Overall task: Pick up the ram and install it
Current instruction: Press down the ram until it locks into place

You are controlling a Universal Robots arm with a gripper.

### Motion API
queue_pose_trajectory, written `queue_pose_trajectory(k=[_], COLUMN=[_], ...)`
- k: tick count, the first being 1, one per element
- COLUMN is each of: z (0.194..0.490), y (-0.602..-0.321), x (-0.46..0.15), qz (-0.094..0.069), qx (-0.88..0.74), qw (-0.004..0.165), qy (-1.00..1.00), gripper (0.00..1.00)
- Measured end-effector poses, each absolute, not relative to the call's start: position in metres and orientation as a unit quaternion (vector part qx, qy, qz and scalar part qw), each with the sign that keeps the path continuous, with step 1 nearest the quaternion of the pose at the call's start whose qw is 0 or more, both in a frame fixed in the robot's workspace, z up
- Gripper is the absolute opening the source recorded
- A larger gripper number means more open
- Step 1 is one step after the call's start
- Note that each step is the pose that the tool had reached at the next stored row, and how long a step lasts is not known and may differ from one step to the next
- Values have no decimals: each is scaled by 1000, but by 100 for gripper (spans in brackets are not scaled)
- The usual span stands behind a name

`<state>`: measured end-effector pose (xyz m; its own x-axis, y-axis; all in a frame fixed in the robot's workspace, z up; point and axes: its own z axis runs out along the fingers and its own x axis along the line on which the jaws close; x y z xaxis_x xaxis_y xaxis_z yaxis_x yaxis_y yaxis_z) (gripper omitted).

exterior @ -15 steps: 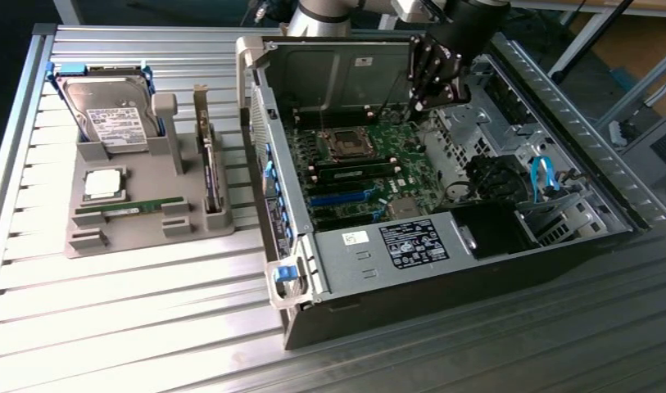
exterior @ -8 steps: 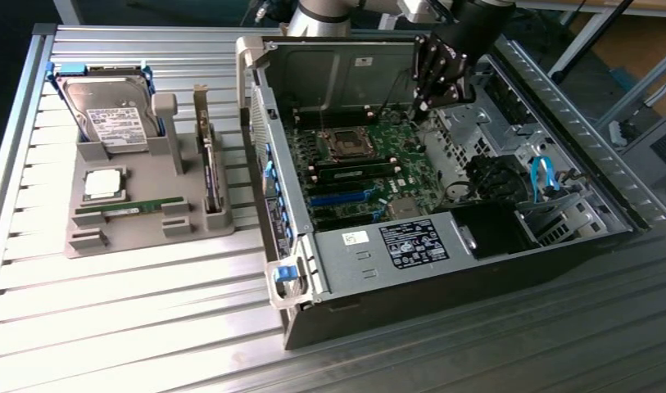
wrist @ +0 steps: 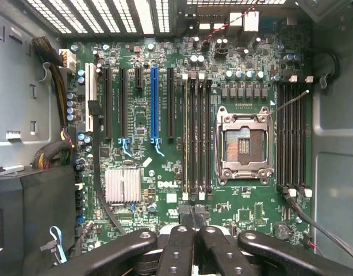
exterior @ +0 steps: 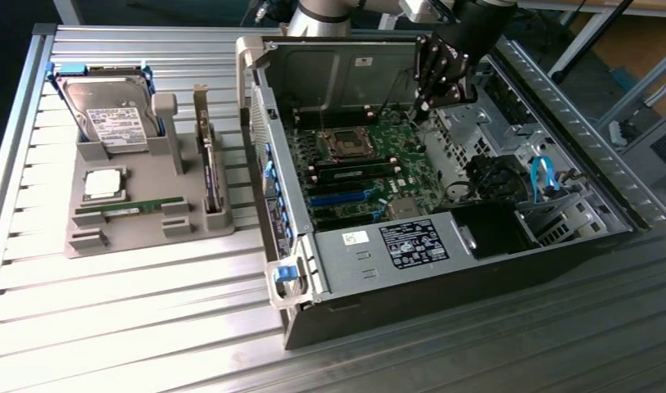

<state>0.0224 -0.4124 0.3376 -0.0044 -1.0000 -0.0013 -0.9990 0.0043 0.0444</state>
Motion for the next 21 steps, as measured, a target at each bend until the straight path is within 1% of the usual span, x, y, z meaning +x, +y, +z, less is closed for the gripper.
queue_pose_trajectory(k=[10,21], z=[323,290], y=[-412,-412], x=[22,22], qz=[-16,-16], qx=[705,705], qw=[15,15], qy=[-708,-708], gripper=[10,10])
